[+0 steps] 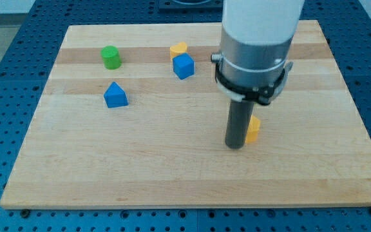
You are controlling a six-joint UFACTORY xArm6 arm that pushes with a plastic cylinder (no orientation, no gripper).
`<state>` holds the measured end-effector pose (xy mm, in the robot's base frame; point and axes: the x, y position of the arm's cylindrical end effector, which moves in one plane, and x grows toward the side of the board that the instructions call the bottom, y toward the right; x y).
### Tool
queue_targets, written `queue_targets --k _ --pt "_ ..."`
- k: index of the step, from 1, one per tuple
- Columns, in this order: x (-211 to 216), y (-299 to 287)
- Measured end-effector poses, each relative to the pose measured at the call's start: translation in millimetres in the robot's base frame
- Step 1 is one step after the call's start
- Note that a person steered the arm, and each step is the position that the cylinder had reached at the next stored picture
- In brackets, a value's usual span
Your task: Slide the yellow hexagon closer to the red circle
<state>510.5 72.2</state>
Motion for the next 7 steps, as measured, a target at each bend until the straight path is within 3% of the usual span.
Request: queue_targets --k 3,5,7 --pt "-34.1 73.0" --pt "-86.5 90.1" --pt "-97.9 121.6"
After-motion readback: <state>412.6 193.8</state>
